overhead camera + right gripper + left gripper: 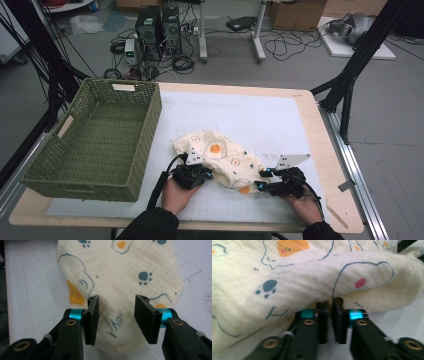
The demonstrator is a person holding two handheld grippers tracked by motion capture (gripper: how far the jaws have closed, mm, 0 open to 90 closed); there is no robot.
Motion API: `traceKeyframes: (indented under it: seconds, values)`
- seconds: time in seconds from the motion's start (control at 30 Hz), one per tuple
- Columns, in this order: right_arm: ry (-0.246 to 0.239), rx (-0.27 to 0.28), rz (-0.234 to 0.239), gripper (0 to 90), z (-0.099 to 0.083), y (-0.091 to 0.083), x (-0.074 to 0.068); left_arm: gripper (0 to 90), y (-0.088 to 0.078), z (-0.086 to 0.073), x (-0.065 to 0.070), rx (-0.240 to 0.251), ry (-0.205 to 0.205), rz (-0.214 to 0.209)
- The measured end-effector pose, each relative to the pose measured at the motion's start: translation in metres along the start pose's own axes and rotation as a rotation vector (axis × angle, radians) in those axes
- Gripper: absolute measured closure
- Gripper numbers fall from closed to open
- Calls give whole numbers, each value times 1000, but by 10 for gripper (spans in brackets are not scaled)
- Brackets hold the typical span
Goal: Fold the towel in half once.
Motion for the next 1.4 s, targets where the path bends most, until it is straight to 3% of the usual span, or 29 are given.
traceKeyframes:
  seconds: [0.17, 0.33, 0.6, 0.8, 0.87, 0.93, 1.07, 1.17, 1.4]
  values:
    - [-25, -22, 27, 735, 1, 3, -4, 874, -19, 2, 6, 28, 23, 4]
    - [-46, -7, 58, 829, 3, 0, -8, 876, -51, 0, 20, 77, 56, 5]
    - [-72, 18, 127, 864, 8, -7, -21, 875, -91, -5, 45, 111, 94, 0]
    - [-109, 28, 179, 864, 9, -16, -37, 869, -108, -18, 57, 73, 120, -13]
    - [-129, 31, 195, 813, 10, -17, -42, 842, -111, -23, 59, 66, 125, -19]
    - [-138, 39, 174, 779, 13, -20, -42, 779, -112, -24, 57, 66, 123, -16]
    - [-91, 65, 138, 732, 14, -24, -29, 725, -109, -24, 47, 70, 112, 0]
    - [-66, 52, 112, 701, 10, -20, -23, 708, -102, -25, 39, 60, 100, 17]
    - [-10, 47, 75, 621, 7, -16, -7, 615, -80, -34, 18, -13, 71, 61]
Point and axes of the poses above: each handheld gripper's, and its own axes: y roughly forward along the jaws, z roughly out of its top, x roughly to its right, the point moved 1 cm from there along y, roughly forward along the jaws, and after that the axes turned 15 degrees about -z, right-handed, at the moved point
